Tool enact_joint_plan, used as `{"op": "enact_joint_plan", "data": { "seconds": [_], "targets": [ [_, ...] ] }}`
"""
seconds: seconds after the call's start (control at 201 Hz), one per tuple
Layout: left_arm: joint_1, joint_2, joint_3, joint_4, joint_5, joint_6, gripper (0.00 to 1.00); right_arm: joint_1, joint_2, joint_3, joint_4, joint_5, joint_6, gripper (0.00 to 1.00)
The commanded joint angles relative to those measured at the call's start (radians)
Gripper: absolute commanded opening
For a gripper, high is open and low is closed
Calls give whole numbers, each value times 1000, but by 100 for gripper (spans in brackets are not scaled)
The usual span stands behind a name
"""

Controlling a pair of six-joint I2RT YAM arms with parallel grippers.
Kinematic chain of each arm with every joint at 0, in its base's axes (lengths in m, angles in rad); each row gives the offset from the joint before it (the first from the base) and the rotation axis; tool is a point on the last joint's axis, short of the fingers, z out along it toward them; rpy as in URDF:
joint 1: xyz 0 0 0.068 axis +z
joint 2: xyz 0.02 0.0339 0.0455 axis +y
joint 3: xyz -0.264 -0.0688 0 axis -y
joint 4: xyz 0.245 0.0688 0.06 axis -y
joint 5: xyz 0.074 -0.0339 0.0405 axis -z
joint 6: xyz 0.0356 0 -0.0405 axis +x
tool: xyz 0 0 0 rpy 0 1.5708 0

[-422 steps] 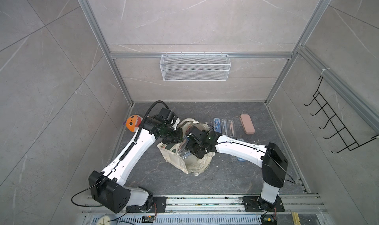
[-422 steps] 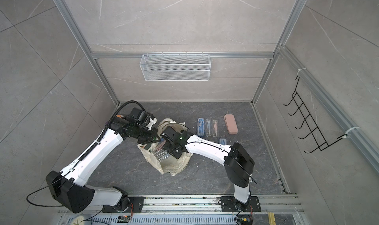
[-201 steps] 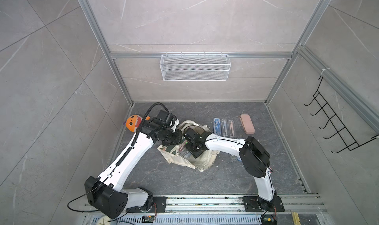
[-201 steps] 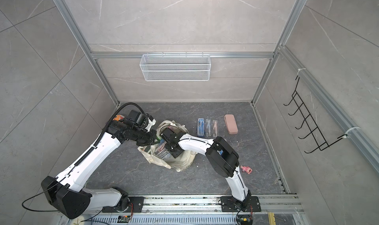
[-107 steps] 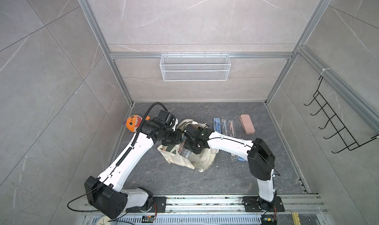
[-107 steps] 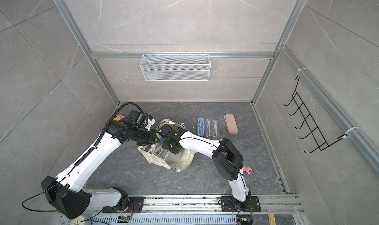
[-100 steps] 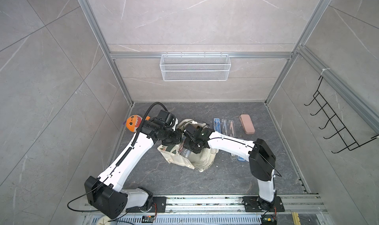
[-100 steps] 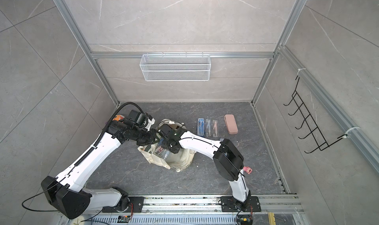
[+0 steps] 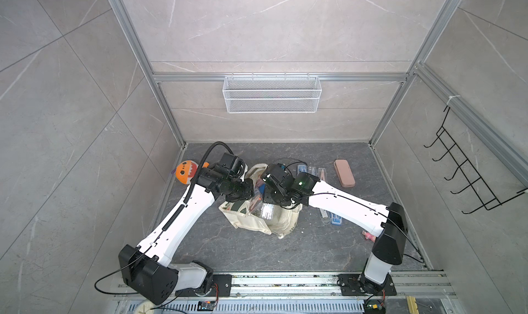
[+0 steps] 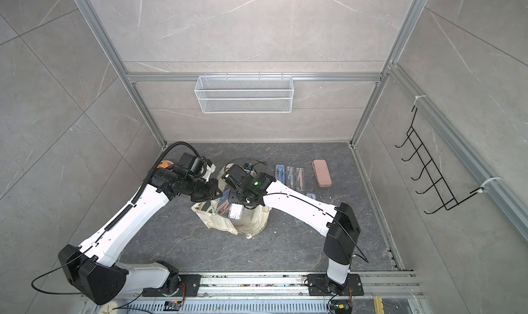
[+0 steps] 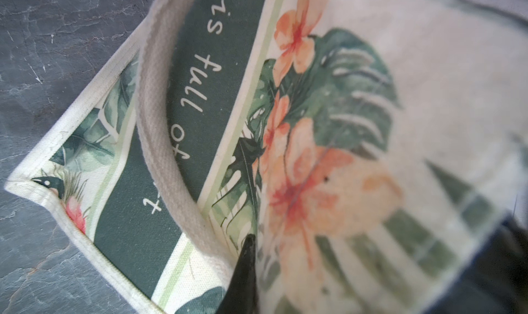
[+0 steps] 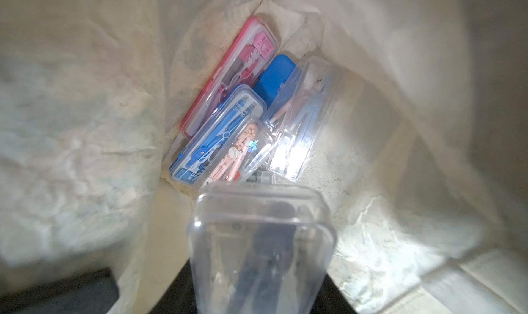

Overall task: Take out the compass set from the canvas bag
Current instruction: Pick up the compass set from the canvas bag.

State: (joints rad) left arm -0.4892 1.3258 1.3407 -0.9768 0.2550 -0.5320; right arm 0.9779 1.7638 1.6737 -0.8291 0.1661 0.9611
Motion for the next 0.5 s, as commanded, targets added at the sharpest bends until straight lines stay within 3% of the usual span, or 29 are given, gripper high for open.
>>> {"op": "enact_joint_plan", "data": {
  "seconds": [0.0,0.279,0.493],
  "targets": [
    [1,16,41,-3,-6,-2,0,-5,-77,15,-42,62,-77,36],
    [7,24,55,-34,-15,18,0,-134,-248,-65,-53,10,-211,35],
    [16,13,58,-60,-30,33,0,-268,-312,-140,-141,-71,-414,36]
  ]
}}
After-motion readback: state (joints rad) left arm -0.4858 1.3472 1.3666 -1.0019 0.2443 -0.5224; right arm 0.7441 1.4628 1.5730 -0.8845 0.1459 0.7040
